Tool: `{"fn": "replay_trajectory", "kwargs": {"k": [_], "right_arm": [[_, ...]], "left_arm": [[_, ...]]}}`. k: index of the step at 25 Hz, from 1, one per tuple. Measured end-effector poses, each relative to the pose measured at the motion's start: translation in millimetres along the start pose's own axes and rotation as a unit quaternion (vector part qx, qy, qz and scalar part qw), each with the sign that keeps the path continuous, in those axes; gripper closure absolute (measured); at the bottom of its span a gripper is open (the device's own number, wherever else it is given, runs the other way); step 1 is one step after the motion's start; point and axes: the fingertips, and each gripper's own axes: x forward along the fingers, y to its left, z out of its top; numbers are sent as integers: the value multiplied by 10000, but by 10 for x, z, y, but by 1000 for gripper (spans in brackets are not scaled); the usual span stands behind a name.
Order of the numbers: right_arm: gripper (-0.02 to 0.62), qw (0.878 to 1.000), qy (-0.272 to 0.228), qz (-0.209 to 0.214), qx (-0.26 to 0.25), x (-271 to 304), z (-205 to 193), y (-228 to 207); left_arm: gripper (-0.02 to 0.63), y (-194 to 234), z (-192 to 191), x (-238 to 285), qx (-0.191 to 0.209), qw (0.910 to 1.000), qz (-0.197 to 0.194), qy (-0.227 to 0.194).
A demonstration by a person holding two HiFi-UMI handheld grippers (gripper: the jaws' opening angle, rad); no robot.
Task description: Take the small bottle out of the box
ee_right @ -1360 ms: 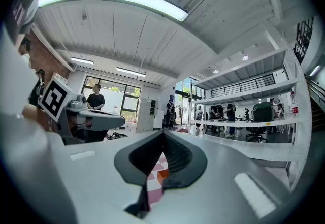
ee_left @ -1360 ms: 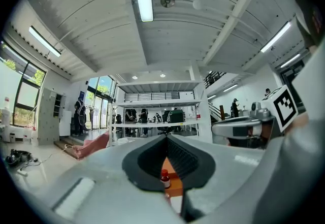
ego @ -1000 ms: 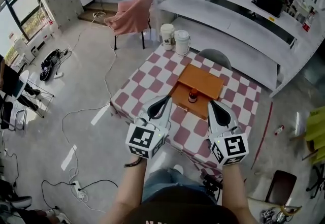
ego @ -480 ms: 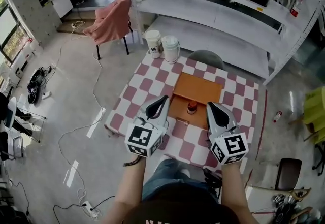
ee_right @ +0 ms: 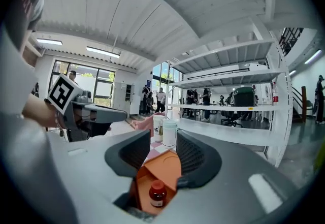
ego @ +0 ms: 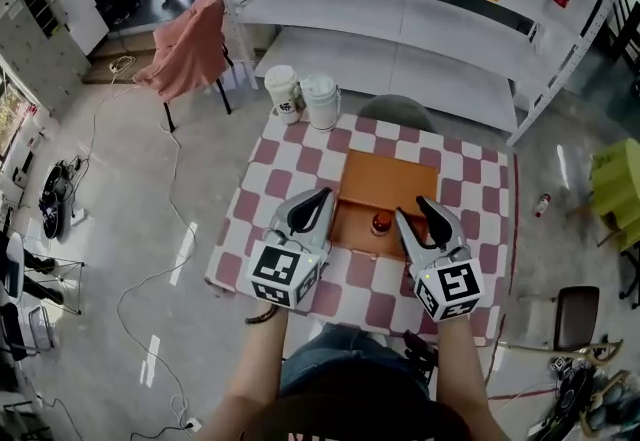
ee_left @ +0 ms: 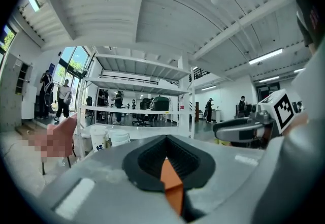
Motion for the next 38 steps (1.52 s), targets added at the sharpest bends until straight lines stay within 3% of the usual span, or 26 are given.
{"fn": "replay_trajectory", "kwargs": {"k": [11, 21, 30, 38], "right_arm": [[435, 9971, 649, -219, 321, 245, -674, -2], [430, 9874, 1410, -486, 525, 394, -1322, 37], [428, 9809, 1803, -526, 516, 528, -1559, 56], [453, 9802, 1855, -597, 345, 547, -1603, 40]], "left_arm": [[614, 157, -422, 226, -166, 9991, -238, 318], [614, 226, -801, 212, -317, 9972, -312, 609], [614, 327, -946, 239, -413, 9963, -302, 694], [614, 316, -957, 252, -434, 9964, -318, 663]]}}
